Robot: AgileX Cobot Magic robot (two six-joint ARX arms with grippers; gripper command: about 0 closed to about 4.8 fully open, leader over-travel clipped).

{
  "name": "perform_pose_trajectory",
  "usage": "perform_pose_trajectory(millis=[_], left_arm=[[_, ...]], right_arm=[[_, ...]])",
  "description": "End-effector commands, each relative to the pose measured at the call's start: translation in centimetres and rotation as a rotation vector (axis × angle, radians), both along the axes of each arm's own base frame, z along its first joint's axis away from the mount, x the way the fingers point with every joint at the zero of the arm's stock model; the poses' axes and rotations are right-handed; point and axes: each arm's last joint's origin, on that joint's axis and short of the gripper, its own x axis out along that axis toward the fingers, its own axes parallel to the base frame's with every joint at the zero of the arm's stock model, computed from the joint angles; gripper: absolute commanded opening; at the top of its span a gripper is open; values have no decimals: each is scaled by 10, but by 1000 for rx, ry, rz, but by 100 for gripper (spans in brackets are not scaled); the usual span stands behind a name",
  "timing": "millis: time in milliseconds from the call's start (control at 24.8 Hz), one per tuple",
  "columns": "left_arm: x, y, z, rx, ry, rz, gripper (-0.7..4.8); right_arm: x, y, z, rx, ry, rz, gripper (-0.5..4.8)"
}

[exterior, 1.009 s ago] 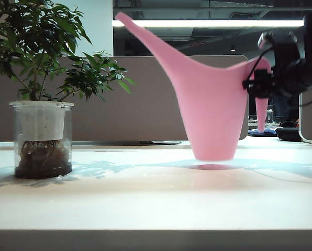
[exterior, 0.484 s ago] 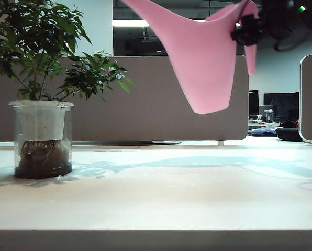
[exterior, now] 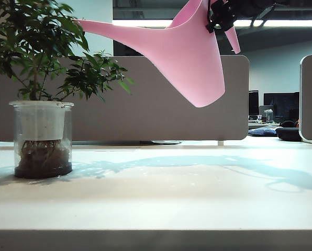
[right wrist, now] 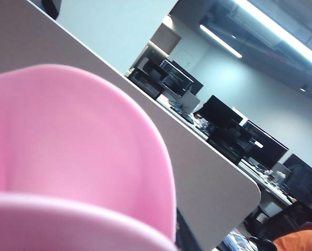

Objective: Pick up the watering can from the table, water the potted plant, and put the can back.

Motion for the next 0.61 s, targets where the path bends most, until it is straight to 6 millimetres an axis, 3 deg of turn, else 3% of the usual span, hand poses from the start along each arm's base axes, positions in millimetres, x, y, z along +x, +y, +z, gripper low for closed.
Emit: perform_pose_trajectory(millis=[40,605], left_arm=[[-2,0,-2,2,18,-3,-5],[-2,0,-1,-2,17,-2,-5]], right_arm=[[-5,-1,16,36,-93,-20,143],[-13,26,19,-163,-169,-51,143]])
